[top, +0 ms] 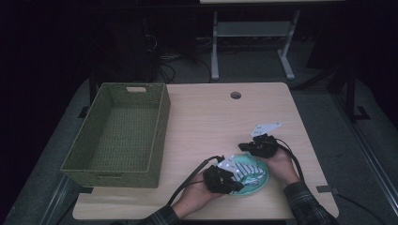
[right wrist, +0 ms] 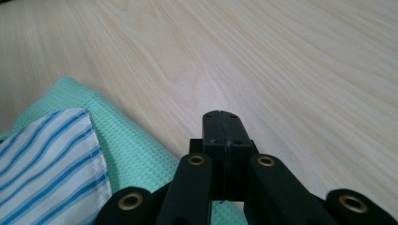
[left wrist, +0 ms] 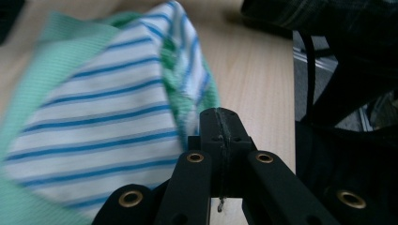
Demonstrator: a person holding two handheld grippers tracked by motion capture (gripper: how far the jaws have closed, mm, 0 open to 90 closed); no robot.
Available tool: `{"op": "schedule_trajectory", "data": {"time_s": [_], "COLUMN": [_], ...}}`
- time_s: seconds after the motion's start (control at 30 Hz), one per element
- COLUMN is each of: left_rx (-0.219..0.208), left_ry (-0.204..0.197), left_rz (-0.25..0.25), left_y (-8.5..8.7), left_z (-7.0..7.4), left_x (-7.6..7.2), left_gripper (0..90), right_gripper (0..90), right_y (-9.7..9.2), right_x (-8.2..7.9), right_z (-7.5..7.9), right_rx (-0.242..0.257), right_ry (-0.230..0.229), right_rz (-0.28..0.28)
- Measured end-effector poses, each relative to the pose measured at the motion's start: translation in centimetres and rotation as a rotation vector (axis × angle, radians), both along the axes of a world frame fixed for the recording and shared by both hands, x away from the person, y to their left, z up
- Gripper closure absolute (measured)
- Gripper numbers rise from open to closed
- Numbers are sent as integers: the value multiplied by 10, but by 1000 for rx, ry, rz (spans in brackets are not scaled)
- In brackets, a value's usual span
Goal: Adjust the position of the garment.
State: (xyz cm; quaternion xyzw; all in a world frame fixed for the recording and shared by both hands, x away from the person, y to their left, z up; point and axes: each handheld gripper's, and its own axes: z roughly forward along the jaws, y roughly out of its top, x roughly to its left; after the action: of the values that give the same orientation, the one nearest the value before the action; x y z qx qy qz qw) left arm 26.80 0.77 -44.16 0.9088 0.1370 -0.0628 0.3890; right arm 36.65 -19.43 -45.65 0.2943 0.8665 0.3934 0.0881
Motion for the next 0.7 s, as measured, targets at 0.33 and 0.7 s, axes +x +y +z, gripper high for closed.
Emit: {"op": "schedule_trajectory", "data": {"time_s": [0.33, 0.7], "left_rx": [106, 142], "left_ry": [-38, -43], "left_rz": [-15, 49], "left_y": [-5, 19], "left_z": [-18, -16], "left_x": [3, 24], "left_gripper": [894, 893], "right_gripper": [898, 898], "right_y": [0, -5], "right_x": [1, 1], "right_z": [-4, -8], "right_rx": [-21, -39], "right_ry": [11, 21], "right_rz": [7, 4]}}
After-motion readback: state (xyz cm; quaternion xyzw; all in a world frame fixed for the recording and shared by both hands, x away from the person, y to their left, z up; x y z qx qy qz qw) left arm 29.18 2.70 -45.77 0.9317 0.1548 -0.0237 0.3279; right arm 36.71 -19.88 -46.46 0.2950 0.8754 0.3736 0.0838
